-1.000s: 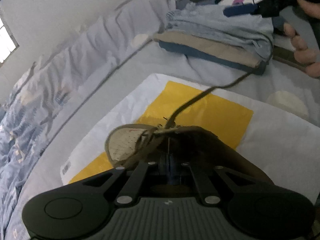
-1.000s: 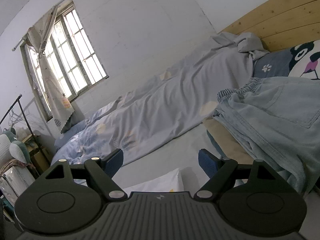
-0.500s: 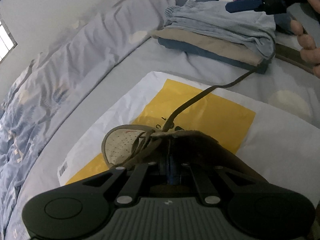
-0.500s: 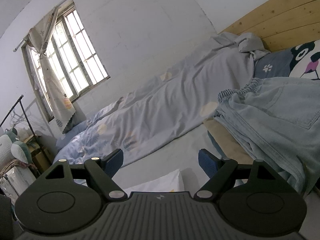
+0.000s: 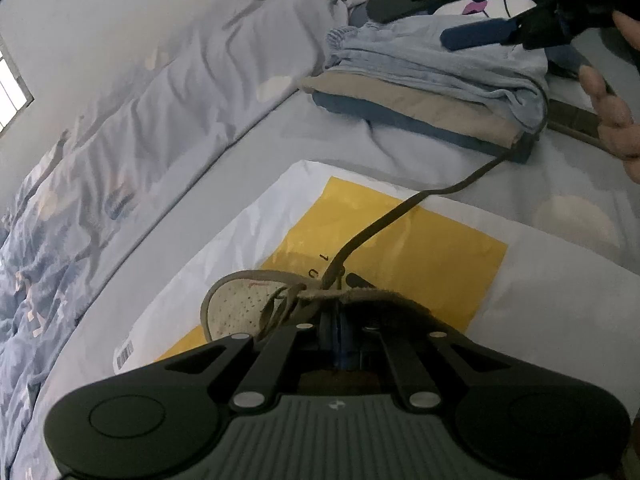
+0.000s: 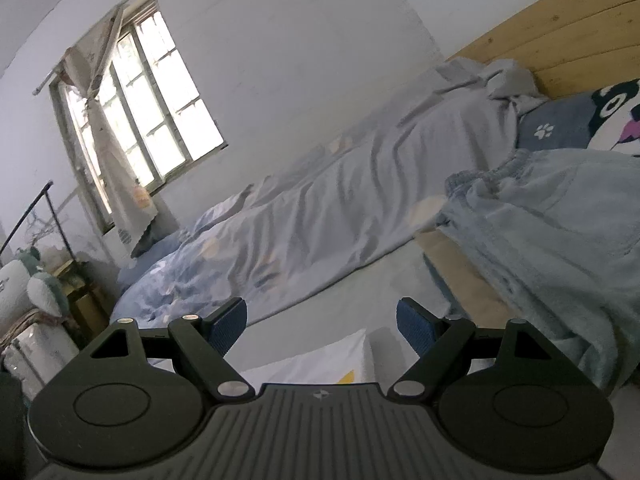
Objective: Lace up shoes with both hands
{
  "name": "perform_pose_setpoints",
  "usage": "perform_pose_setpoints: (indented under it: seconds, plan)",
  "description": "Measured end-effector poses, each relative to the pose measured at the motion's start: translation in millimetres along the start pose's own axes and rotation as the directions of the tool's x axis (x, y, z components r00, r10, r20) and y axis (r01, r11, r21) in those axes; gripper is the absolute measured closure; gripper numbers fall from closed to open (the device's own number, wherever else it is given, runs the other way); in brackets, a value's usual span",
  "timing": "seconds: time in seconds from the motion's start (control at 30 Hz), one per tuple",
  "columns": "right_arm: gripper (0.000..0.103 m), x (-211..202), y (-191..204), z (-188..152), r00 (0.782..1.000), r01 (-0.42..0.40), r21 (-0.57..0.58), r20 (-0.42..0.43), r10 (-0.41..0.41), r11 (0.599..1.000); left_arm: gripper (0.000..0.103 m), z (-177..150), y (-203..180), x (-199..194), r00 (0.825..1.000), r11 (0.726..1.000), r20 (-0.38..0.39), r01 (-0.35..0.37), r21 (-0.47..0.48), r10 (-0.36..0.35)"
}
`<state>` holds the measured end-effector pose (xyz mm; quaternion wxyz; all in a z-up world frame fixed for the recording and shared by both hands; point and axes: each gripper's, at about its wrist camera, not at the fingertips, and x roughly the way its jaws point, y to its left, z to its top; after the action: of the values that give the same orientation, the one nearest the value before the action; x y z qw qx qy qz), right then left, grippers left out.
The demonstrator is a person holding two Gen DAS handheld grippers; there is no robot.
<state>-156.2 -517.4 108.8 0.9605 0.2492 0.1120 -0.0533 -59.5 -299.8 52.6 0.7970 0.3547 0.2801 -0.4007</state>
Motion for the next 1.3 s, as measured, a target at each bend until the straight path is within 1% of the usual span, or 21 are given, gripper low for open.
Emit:
perform_pose_setpoints:
  seconds: [0.07, 0.13, 0.17, 0.23, 0.27, 0.3, 0.33, 0.37, 0.4, 0.47, 0.63, 0.73, 0.8, 0.87, 0.97, 1.13, 1.3]
  plan:
    - [0.019, 4, 1, -3, 0.999, -0.037, 0.014, -0.034, 0.038, 0.999, 0.103, 0, 0, 0, 1.0, 1.0, 0.0, 0.0, 0.001, 0.0]
    - [0.019, 9, -3, -9, 0.991, -0.095, 0.086, -0.081, 0.102, 0.992, 0.103, 0, 0, 1, 1.0, 1.0, 0.002, -0.001, 0.0, 0.001]
    - [0.019, 13, -5, -13, 0.984, -0.121, 0.139, -0.111, 0.136, 0.983, 0.103, 0, 0, 1, 1.0, 1.0, 0.004, -0.001, -0.001, 0.001]
    - [0.02, 22, -9, -24, 0.968, -0.143, 0.228, -0.168, 0.184, 0.963, 0.103, -1, 0, 1, 1.0, 1.0, 0.005, 0.0, -0.002, 0.0]
    - [0.024, 27, -10, -30, 0.961, -0.143, 0.265, -0.194, 0.198, 0.954, 0.103, -1, 0, 1, 1.0, 1.0, 0.006, -0.001, -0.002, 0.001]
    - [0.033, 31, -11, -35, 0.954, -0.141, 0.296, -0.216, 0.21, 0.945, 0.103, -1, 0, 2, 1.0, 1.0, 0.006, -0.001, -0.003, 0.001]
    - [0.037, 35, -11, -41, 0.946, -0.141, 0.321, -0.237, 0.223, 0.937, 0.103, -1, 0, 2, 1.0, 1.0, 0.006, -0.001, -0.003, 0.001]
    - [0.043, 40, -11, -46, 0.938, -0.136, 0.341, -0.259, 0.232, 0.93, 0.103, 0, -1, 3, 1.0, 1.0, 0.005, -0.002, -0.004, 0.002]
    - [0.049, 43, -11, -50, 0.931, -0.13, 0.354, -0.278, 0.237, 0.926, 0.103, 0, -2, 3, 1.0, 1.0, 0.005, -0.003, -0.005, 0.003]
    - [0.057, 49, -8, -57, 0.919, -0.132, 0.366, -0.302, 0.252, 0.921, 0.103, 1, -4, 4, 1.0, 1.0, 0.005, -0.003, -0.006, 0.003]
    - [0.061, 59, -4, -67, 0.906, -0.158, 0.399, -0.306, 0.293, 0.903, 0.103, 0, -3, 3, 1.0, 1.0, 0.008, -0.001, -0.008, 0.001]
    - [0.066, 64, 0, -71, 0.9, -0.163, 0.408, -0.311, 0.305, 0.898, 0.103, 0, -3, 3, 1.0, 1.0, 0.009, 0.0, -0.01, 0.0]
    - [0.078, 68, 3, -74, 0.896, -0.161, 0.4, -0.324, 0.304, 0.902, 0.103, -1, -3, 3, 1.0, 1.0, 0.01, 0.0, -0.012, 0.0]
    - [0.078, 71, 6, -78, 0.892, -0.162, 0.387, -0.336, 0.303, 0.908, 0.103, 0, -3, 3, 1.0, 1.0, 0.01, -0.001, -0.015, 0.001]
    - [0.079, 75, 7, -83, 0.893, -0.159, 0.399, -0.333, 0.304, 0.903, 0.103, 0, -2, 4, 1.0, 1.0, 0.011, -0.001, -0.017, 0.001]
    - [0.079, 79, 3, -89, 0.889, -0.159, 0.439, -0.326, 0.321, 0.884, 0.103, 1, -2, 4, 1.0, 1.0, 0.011, -0.001, -0.022, 0.001]
    - [0.085, 82, 0, -93, 0.885, -0.17, 0.472, -0.313, 0.345, 0.865, 0.103, 1, -2, 4, 1.0, 1.0, 0.01, -0.003, -0.026, 0.004]
